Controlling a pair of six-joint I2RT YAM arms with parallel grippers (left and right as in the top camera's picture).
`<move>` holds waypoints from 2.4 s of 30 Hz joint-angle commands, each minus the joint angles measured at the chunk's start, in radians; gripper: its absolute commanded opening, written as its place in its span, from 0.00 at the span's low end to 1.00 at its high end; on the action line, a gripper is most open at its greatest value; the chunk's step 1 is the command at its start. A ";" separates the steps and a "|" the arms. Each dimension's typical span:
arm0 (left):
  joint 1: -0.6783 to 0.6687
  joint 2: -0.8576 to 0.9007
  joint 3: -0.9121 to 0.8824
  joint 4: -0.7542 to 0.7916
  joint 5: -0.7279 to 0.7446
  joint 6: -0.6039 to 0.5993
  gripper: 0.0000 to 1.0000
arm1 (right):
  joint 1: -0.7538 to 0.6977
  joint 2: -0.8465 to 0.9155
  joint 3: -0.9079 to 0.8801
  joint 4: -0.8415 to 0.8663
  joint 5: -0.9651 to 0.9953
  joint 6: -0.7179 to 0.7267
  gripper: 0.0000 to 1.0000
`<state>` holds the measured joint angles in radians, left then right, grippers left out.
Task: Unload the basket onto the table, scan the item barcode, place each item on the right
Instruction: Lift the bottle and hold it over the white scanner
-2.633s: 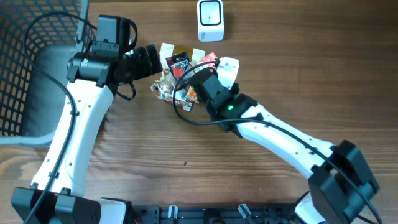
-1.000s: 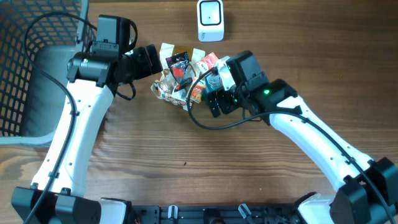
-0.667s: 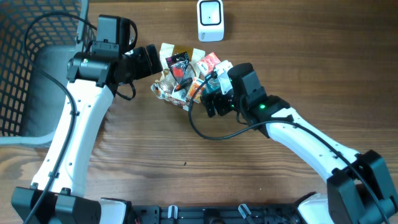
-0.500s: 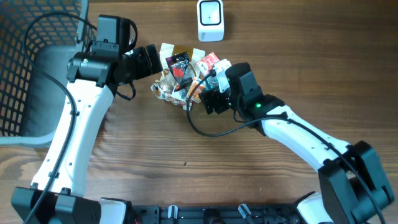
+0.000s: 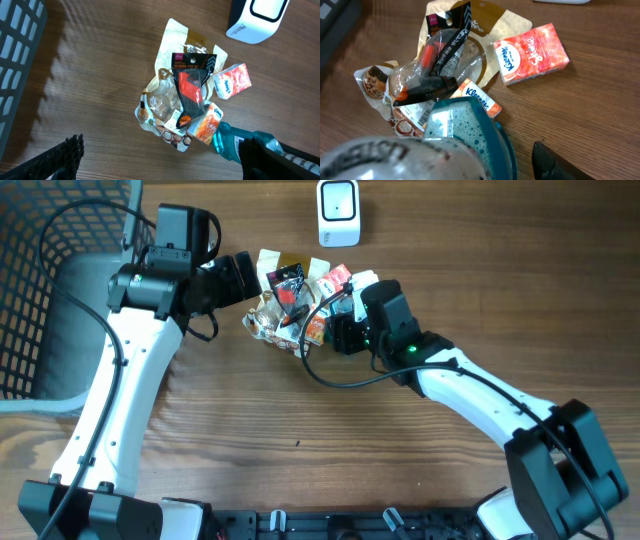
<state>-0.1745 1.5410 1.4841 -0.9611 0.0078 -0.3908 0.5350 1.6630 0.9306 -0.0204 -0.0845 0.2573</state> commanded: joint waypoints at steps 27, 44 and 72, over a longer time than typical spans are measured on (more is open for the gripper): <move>0.002 0.004 0.003 0.002 -0.006 -0.010 1.00 | 0.000 -0.089 0.002 0.028 0.146 0.072 0.32; 0.002 0.004 0.003 0.002 -0.006 -0.010 1.00 | -0.077 -0.165 0.006 0.190 0.152 0.475 0.11; 0.002 0.004 0.003 0.002 -0.006 -0.010 1.00 | -0.205 0.639 0.977 0.288 -0.243 0.712 0.05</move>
<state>-0.1745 1.5410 1.4841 -0.9615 0.0078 -0.3912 0.3626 2.2303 1.8599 0.1764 -0.2691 0.7532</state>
